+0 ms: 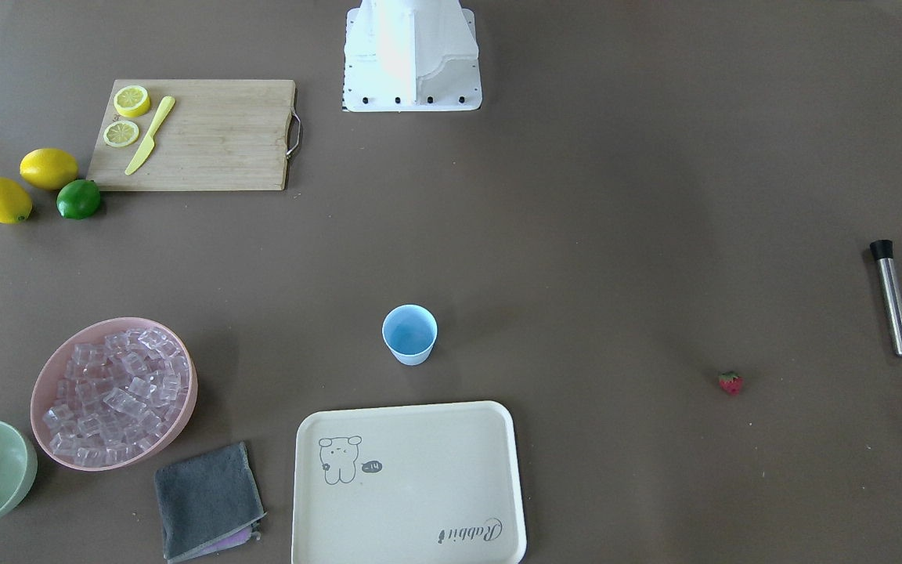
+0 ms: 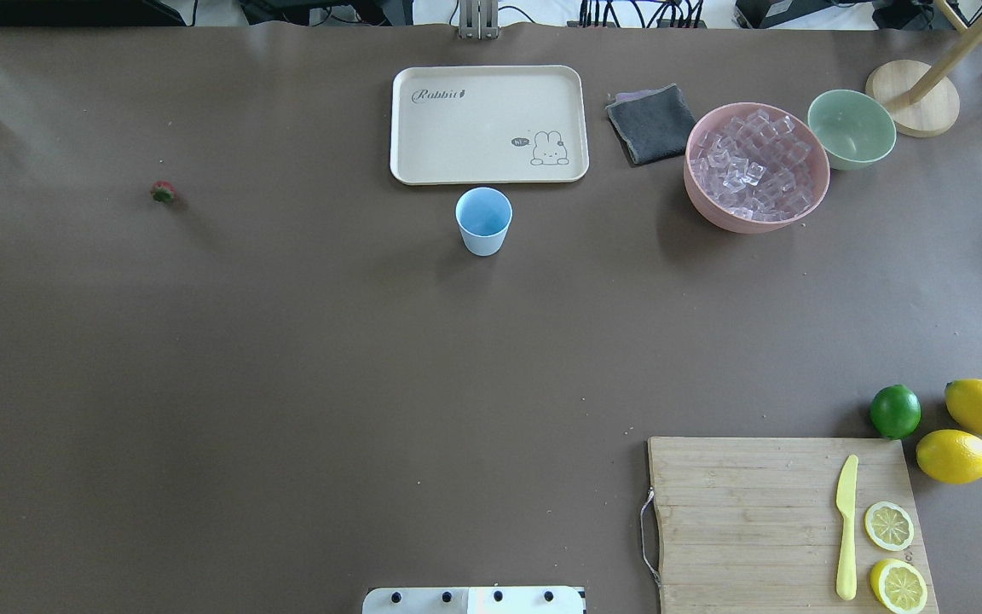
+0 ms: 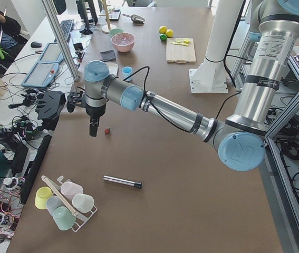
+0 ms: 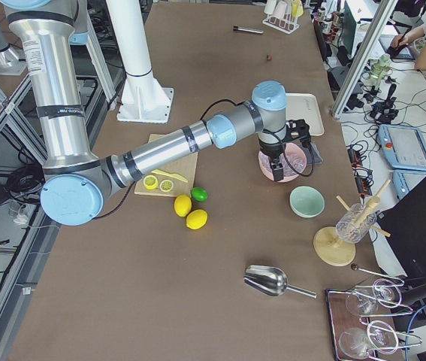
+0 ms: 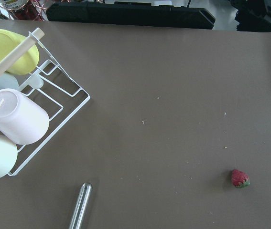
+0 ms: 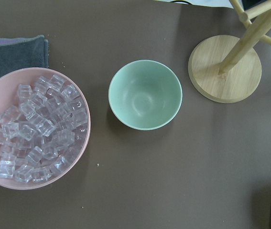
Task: Mash ice and strawberries in cup
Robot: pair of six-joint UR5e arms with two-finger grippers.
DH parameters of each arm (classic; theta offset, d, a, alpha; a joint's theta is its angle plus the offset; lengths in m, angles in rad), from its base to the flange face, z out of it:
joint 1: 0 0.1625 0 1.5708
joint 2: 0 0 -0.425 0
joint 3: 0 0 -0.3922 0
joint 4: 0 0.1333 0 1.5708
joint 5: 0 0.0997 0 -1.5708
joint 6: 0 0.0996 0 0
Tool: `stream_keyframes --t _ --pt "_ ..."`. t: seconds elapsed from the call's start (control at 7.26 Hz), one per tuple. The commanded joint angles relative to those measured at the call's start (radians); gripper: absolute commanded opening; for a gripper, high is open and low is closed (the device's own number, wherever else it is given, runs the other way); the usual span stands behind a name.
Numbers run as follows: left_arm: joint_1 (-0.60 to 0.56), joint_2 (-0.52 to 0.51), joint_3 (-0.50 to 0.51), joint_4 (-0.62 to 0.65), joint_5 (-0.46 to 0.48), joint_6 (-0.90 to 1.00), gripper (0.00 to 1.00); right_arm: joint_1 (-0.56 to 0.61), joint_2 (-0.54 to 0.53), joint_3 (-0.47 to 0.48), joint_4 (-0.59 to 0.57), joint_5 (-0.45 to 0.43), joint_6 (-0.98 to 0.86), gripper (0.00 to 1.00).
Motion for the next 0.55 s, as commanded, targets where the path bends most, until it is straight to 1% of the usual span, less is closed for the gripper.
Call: stream_keyframes --t 0.0,0.28,0.41 --pt "0.001 0.003 -0.008 0.007 0.001 0.003 0.98 0.003 -0.004 0.002 0.000 -0.001 0.001 1.00" --pt "0.001 -0.002 -0.023 0.002 -0.004 0.004 0.98 0.017 -0.008 0.020 0.000 0.001 0.005 1.00" --pt "0.007 0.003 -0.005 -0.001 -0.004 0.004 0.98 0.023 -0.024 0.034 0.000 0.002 0.003 1.00"
